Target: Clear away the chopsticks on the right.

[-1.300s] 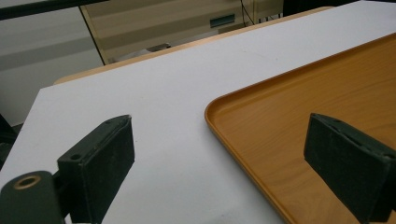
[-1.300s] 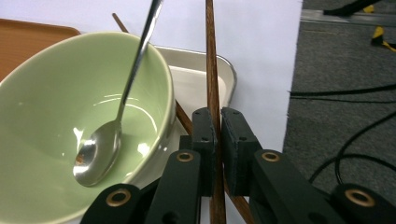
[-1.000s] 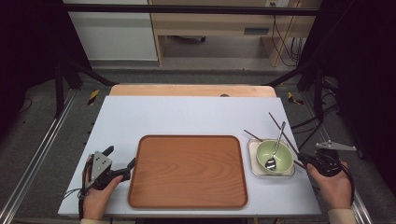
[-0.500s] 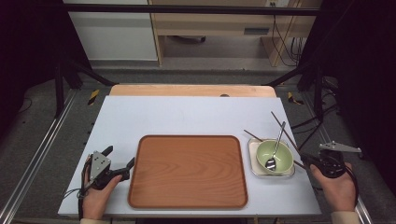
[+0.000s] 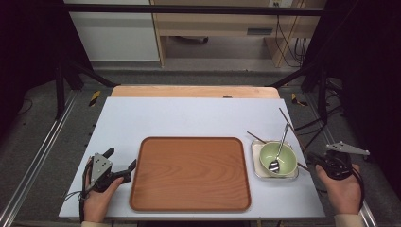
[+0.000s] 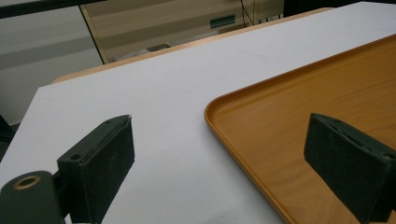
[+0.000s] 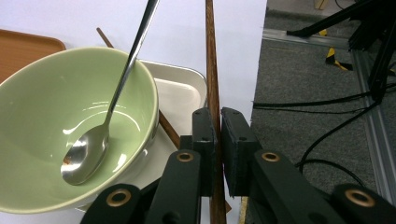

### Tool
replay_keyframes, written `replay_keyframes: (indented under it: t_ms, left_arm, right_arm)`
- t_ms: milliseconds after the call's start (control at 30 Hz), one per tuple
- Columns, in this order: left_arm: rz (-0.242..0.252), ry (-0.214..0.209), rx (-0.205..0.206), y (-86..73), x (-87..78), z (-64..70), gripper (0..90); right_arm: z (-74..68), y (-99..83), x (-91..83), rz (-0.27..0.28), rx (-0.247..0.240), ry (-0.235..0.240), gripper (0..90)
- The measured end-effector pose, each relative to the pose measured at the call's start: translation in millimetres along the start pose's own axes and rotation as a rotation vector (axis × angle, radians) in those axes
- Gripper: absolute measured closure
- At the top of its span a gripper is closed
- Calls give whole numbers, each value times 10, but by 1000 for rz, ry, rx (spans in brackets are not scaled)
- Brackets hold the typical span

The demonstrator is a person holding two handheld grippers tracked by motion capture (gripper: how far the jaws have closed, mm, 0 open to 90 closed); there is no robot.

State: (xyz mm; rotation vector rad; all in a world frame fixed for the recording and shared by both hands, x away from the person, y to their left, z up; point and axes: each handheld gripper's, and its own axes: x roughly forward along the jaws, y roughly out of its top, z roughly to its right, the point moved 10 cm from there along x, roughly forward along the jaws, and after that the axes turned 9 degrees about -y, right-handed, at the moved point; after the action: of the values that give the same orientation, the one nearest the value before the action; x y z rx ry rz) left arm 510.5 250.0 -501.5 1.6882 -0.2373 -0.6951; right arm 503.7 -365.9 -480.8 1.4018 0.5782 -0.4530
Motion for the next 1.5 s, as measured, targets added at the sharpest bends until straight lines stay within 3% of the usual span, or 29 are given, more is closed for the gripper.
replay_keyframes:
  t_ms: [200,467,600,700,1033,1267,1500]
  left_arm:
    - [2,-1,1,8,-5,2,83]
    - [9,8,0,18,-20,-18,83]
    - [10,13,-3,19,-34,-28,83]
    - [17,16,-6,29,-41,-34,83]
    - [25,23,-14,30,-65,-67,83]
    - [33,32,-20,37,-85,-95,84]
    - [49,33,-28,64,-95,-102,83]
  right_arm:
    - [28,62,-53,31,6,-28,847]
    - [159,164,-165,102,63,-91,847]
    - [99,280,-279,140,85,-59,847]
    - [3,375,-357,169,73,-37,847]
    - [-472,613,-523,210,-13,32,847]
    - [-1072,692,-538,219,-96,129,847]
    - [-1574,569,-419,181,-152,198,847]
